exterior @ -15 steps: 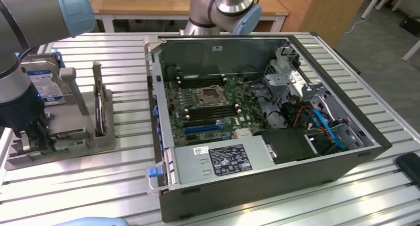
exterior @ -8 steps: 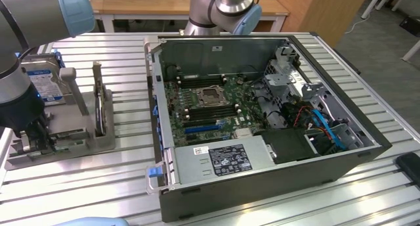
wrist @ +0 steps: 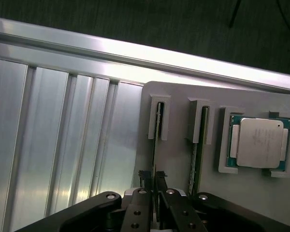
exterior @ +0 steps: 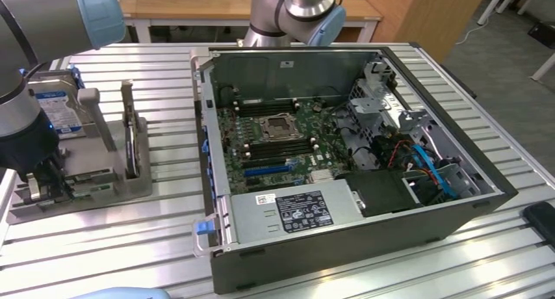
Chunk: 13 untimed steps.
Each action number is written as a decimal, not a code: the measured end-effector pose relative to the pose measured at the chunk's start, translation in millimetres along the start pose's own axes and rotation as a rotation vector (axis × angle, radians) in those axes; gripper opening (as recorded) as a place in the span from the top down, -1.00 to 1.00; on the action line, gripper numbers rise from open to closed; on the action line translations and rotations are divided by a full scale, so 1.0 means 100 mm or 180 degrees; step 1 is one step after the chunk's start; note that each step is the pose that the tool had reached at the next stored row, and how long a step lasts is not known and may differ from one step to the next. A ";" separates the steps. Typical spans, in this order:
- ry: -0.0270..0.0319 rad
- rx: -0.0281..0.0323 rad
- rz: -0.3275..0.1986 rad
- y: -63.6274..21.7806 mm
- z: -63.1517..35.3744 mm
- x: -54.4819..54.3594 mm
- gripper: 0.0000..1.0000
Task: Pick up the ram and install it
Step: 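Pick up the ram and move it above insertion slot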
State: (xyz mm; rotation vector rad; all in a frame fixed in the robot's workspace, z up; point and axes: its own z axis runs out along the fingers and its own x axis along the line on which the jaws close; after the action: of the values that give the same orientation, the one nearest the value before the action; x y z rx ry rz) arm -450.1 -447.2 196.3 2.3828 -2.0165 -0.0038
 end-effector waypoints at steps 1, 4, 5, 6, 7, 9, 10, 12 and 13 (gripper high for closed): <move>0.0000 0.0000 0.0000 0.000 0.000 0.00 0.73; 0.0000 0.0000 0.0000 0.000 0.000 0.00 0.73; 0.0000 0.0000 0.0000 0.000 0.000 0.00 0.73; 0.0000 0.0000 0.0000 0.000 0.000 0.00 0.73; 0.0000 0.0000 0.0000 0.000 0.000 0.00 0.73; 0.0000 0.0000 0.0000 0.000 -0.007 0.00 0.73; 0.0000 0.0000 0.0000 0.001 -0.015 0.00 0.73; 0.0000 0.0000 0.0000 0.000 -0.033 0.00 0.73; 0.0000 0.0000 0.0000 0.001 -0.045 0.00 0.73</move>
State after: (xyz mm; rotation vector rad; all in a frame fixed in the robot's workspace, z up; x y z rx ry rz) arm -450.1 -447.3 200.8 2.3827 -2.0164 -0.0039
